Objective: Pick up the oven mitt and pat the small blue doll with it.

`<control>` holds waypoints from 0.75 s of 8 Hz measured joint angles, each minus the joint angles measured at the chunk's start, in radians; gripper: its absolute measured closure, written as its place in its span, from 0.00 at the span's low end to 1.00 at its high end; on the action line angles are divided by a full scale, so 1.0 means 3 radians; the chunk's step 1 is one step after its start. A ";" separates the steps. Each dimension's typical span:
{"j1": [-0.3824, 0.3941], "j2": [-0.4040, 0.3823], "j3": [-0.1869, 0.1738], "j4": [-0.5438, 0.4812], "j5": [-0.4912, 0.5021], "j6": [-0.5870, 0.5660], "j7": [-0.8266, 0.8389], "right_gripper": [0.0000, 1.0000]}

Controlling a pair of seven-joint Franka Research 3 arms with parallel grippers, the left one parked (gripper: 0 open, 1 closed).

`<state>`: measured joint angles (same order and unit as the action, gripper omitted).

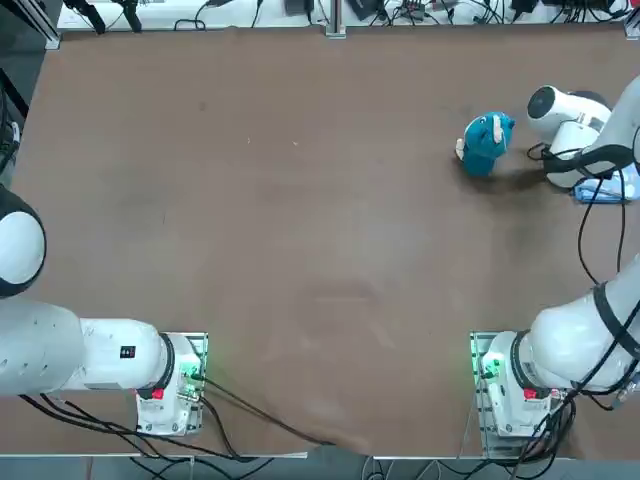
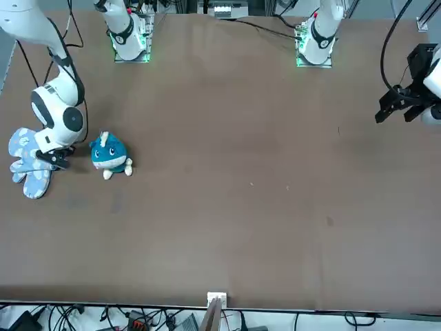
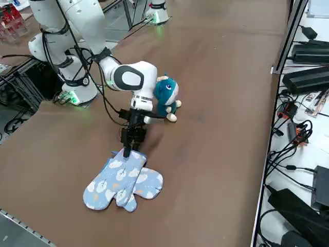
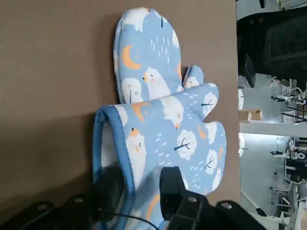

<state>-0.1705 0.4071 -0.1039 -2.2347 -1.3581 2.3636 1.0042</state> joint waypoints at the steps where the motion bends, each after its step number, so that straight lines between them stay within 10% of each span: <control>1: 0.0000 0.0001 0.0000 0.0005 -0.0001 -0.0001 0.0000 0.58; 3: 0.0000 0.0001 -0.0001 0.0015 -0.0001 -0.0003 0.0001 0.87; 6: 0.0000 -0.0003 -0.0001 0.0070 -0.0010 -0.0004 0.0001 0.96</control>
<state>-0.1706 0.4062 -0.1042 -2.2136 -1.3610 2.3625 1.0044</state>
